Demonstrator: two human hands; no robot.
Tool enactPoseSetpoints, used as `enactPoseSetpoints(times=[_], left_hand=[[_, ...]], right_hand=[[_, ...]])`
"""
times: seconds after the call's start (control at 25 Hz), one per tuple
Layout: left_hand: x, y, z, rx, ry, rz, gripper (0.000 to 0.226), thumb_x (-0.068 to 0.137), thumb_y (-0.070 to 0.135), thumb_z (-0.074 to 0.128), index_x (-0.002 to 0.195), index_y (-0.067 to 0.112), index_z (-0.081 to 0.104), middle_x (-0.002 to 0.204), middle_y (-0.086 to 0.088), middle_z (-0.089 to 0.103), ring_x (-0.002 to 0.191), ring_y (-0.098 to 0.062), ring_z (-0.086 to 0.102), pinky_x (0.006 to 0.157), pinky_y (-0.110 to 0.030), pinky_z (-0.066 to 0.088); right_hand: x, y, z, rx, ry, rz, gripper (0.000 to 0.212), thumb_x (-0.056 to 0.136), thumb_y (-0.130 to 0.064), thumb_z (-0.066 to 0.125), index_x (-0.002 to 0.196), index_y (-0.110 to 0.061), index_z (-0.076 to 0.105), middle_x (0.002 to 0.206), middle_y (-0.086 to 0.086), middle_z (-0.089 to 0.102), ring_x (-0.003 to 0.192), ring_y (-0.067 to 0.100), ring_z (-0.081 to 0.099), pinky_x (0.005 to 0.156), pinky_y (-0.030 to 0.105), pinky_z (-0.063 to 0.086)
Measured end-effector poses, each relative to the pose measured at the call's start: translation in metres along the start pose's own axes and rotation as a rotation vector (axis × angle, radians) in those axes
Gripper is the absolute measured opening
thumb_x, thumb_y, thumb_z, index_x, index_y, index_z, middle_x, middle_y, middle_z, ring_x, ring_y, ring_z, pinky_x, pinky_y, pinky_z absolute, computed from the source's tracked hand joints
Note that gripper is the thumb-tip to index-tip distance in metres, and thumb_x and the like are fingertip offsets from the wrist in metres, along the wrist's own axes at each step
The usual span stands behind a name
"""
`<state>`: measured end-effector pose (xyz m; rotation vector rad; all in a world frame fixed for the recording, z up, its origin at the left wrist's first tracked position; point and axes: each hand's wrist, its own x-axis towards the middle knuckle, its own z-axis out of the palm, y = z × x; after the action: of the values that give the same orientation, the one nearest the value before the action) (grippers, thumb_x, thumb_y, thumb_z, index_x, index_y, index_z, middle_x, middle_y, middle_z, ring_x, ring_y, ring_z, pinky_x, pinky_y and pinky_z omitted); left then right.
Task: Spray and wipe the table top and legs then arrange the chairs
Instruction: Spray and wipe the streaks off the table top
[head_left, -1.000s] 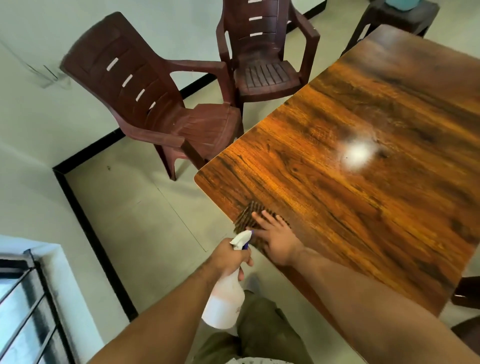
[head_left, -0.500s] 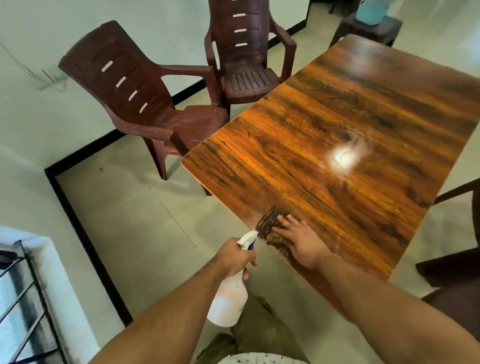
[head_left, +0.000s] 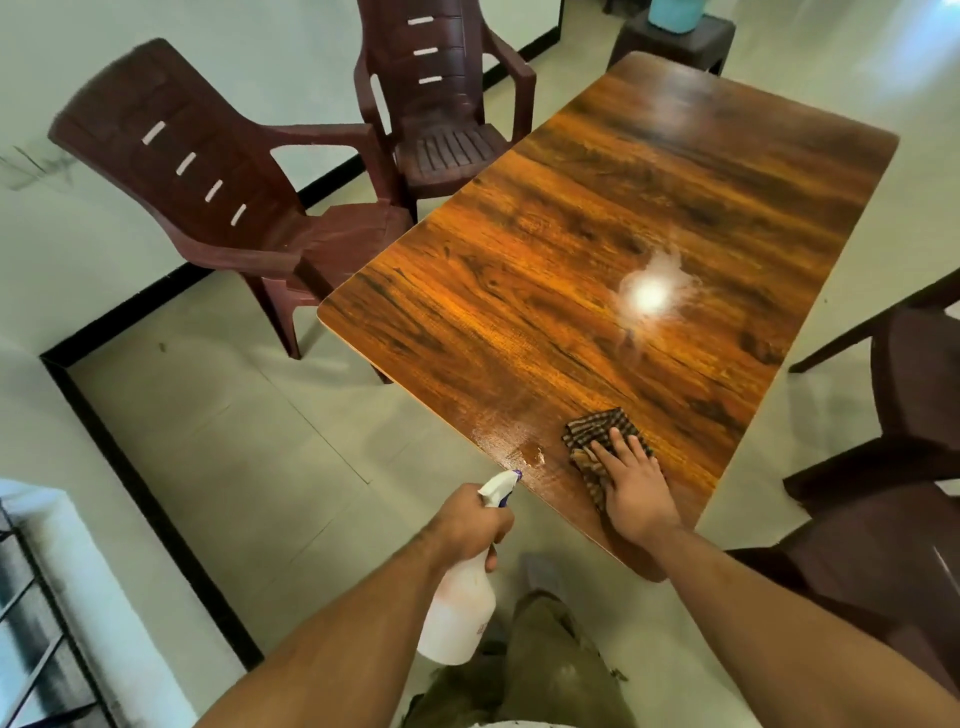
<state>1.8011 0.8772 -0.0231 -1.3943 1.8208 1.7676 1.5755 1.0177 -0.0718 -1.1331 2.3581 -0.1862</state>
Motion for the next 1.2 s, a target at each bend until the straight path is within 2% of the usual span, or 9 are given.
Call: enactPoseSetpoints(times=[0.16, 0.24, 0.4, 0.56, 0.68, 0.84, 0.92, 1.04, 1.2], left_hand=[[0.005, 0.002, 0.022, 0.028, -0.154, 0.034, 0.031, 0.081, 0.017, 0.063, 0.108, 0.003, 0.063, 0.085, -0.006, 0.077, 0.054, -0.031, 0.058, 0.056, -0.033, 0.053], [0.005, 0.008, 0.034, 0.069, -0.183, 0.036, 0.026, 0.077, 0.017, 0.063, 0.101, 0.006, 0.064, 0.087, -0.014, 0.073, 0.052, -0.030, 0.057, 0.057, -0.038, 0.054], [0.001, 0.015, 0.058, 0.115, -0.190, 0.011, 0.026, 0.077, 0.013, 0.061, 0.101, 0.005, 0.062, 0.082, -0.014, 0.065, 0.045, -0.024, 0.054, 0.058, -0.038, 0.053], [0.001, 0.016, 0.077, 0.143, -0.173, 0.016, 0.023, 0.080, 0.011, 0.059, 0.098, -0.004, 0.062, 0.079, -0.014, 0.061, 0.049, -0.028, 0.055, 0.056, -0.043, 0.054], [-0.003, 0.022, 0.086, 0.036, 0.006, 0.048, 0.004, 0.088, 0.007, 0.058, 0.087, 0.004, 0.058, 0.074, -0.015, 0.052, 0.050, -0.025, 0.055, 0.050, -0.042, 0.054], [-0.012, 0.037, 0.079, -0.147, 0.347, 0.026, 0.013, 0.095, 0.003, 0.057, 0.086, 0.011, 0.060, 0.079, -0.017, 0.058, 0.049, -0.024, 0.055, 0.044, -0.028, 0.051], [-0.018, 0.037, 0.073, -0.143, 0.406, 0.019, 0.011, 0.094, 0.001, 0.056, 0.083, 0.004, 0.060, 0.080, -0.019, 0.059, 0.047, -0.026, 0.057, 0.044, -0.027, 0.051], [-0.026, 0.028, 0.072, -0.136, 0.413, -0.007, 0.006, 0.089, 0.003, 0.059, 0.088, -0.003, 0.061, 0.078, -0.014, 0.060, 0.045, -0.025, 0.061, 0.049, -0.031, 0.053], [-0.032, 0.012, 0.083, -0.179, 0.438, -0.080, 0.003, 0.086, 0.001, 0.060, 0.084, -0.002, 0.060, 0.075, -0.011, 0.057, 0.044, -0.026, 0.060, 0.052, -0.032, 0.051]], right_hand=[[0.018, 0.020, -0.015, 0.014, 0.004, 0.048, 0.054, 0.106, -0.023, 0.037, 0.158, -0.031, 0.025, 0.169, -0.001, 0.004, 0.155, 0.023, 0.001, 0.125, 0.044, 0.004], [0.026, 0.027, -0.025, 0.035, 0.020, 0.151, 0.054, 0.106, -0.021, 0.038, 0.158, -0.028, 0.025, 0.169, 0.002, 0.005, 0.155, 0.026, 0.002, 0.124, 0.045, 0.005], [0.026, 0.055, -0.038, -0.035, -0.013, -0.004, 0.053, 0.107, -0.022, 0.036, 0.158, -0.030, 0.025, 0.169, 0.000, 0.003, 0.155, 0.024, 0.000, 0.125, 0.042, 0.001], [0.058, 0.065, -0.059, 0.000, -0.010, 0.169, 0.053, 0.107, -0.021, 0.036, 0.158, -0.026, 0.024, 0.169, 0.003, 0.003, 0.155, 0.028, 0.001, 0.124, 0.047, 0.004], [0.054, 0.032, -0.040, -0.065, -0.041, -0.069, 0.057, 0.104, -0.020, 0.040, 0.158, -0.031, 0.025, 0.168, 0.002, 0.002, 0.155, 0.026, -0.001, 0.125, 0.051, 0.001], [0.013, 0.002, -0.018, -0.072, -0.240, -0.605, 0.055, 0.098, -0.022, 0.045, 0.151, -0.036, 0.041, 0.166, -0.010, 0.013, 0.155, 0.016, 0.001, 0.123, 0.042, -0.008], [0.026, 0.015, -0.030, -0.084, -0.188, -0.545, 0.052, 0.101, -0.025, 0.044, 0.152, -0.034, 0.039, 0.166, -0.008, 0.013, 0.155, 0.016, 0.002, 0.125, 0.046, -0.005], [0.065, 0.002, -0.040, -0.064, -0.056, -0.052, 0.060, 0.104, -0.031, 0.038, 0.159, -0.030, 0.016, 0.168, 0.002, -0.006, 0.154, 0.026, -0.009, 0.124, 0.050, -0.005], [0.049, -0.059, -0.002, -0.221, -0.230, -0.449, 0.064, 0.102, -0.029, 0.045, 0.159, -0.036, 0.016, 0.168, 0.000, -0.010, 0.154, 0.026, -0.013, 0.124, 0.052, -0.004]])
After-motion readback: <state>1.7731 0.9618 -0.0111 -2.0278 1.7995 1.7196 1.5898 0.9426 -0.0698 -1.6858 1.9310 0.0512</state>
